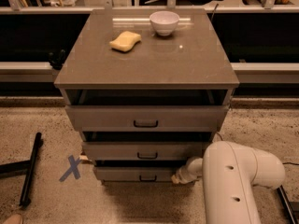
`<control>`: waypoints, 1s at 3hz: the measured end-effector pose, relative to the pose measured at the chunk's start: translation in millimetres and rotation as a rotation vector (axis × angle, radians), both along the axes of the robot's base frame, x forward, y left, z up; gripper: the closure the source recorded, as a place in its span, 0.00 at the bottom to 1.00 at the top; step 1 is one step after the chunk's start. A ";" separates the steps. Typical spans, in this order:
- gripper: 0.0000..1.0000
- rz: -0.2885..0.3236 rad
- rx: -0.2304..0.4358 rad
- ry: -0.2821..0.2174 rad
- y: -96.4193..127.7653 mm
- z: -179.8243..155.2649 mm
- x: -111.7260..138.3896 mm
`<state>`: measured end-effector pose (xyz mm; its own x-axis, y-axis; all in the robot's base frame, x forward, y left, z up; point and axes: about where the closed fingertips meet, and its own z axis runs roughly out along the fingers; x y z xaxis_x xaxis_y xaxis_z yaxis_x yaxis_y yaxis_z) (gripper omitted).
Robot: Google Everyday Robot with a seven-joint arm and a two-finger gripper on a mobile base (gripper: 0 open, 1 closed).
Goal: Close bottom drawer
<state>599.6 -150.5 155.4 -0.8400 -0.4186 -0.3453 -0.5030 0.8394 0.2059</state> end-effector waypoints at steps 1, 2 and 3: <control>1.00 -0.019 0.007 -0.072 -0.3 8.8 28.2; 1.00 -0.019 0.007 -0.072 1.0 8.9 24.7; 1.00 -0.066 0.041 -0.105 -26.0 25.7 -6.7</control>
Offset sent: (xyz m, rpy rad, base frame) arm 0.0311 -0.0312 0.0306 0.0379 -0.2094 -0.1026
